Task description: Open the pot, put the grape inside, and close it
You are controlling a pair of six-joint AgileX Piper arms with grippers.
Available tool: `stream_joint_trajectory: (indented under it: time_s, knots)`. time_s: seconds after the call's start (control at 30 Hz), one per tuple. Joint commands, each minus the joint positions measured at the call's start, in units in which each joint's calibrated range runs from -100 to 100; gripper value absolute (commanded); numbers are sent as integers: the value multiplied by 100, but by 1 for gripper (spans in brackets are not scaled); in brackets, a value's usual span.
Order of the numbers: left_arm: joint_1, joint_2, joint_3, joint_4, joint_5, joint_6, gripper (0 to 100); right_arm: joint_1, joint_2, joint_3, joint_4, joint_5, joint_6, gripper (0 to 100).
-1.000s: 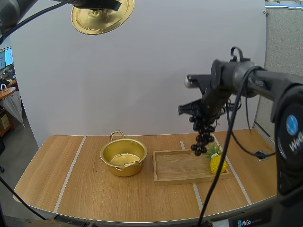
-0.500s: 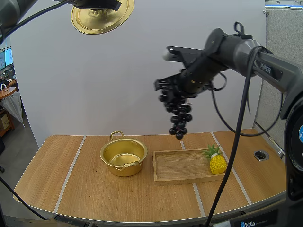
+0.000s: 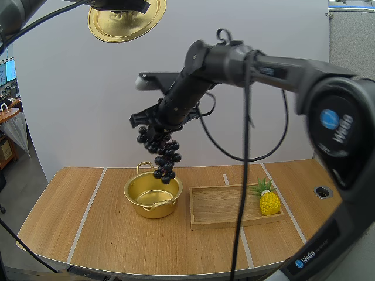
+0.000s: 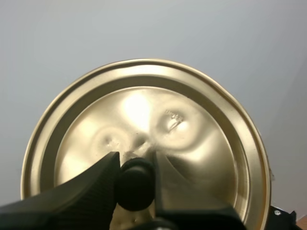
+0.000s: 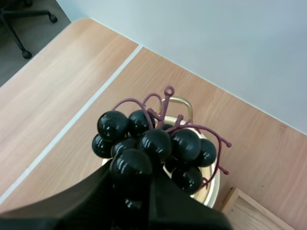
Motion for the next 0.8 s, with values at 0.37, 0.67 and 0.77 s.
stream_joint_trajectory:
  time_s: [0.37, 0.67, 0.77]
  knots:
    - [-12, -46, -64, 10, -247, -62, 0, 31, 1541, -447, -85, -640, -29, 0]
    - [-12, -46, -64, 10, -247, -62, 0, 119, 2204, -447, -130, -848, -29, 0]
    - [-12, -46, -64, 10, -247, -62, 0, 162, 2363, -447, -114, -890, -29, 0]
